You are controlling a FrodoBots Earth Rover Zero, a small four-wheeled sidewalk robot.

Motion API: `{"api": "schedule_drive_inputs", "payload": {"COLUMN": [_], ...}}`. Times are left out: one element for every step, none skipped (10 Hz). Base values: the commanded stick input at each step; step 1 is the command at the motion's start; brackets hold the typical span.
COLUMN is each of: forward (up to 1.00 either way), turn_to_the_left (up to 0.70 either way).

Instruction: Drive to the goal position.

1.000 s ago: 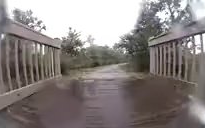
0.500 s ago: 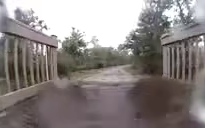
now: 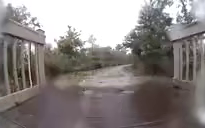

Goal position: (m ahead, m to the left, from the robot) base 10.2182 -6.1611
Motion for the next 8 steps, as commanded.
{"api": "schedule_drive_inputs", "payload": {"forward": [0.85, 0.85, 0.85, 0.85, 0.85, 0.85, 0.85, 0.85], "turn_to_the_left": [0.0, 0.0, 0.0, 0.0, 0.0, 0.0, 0.0, 0.0]}}
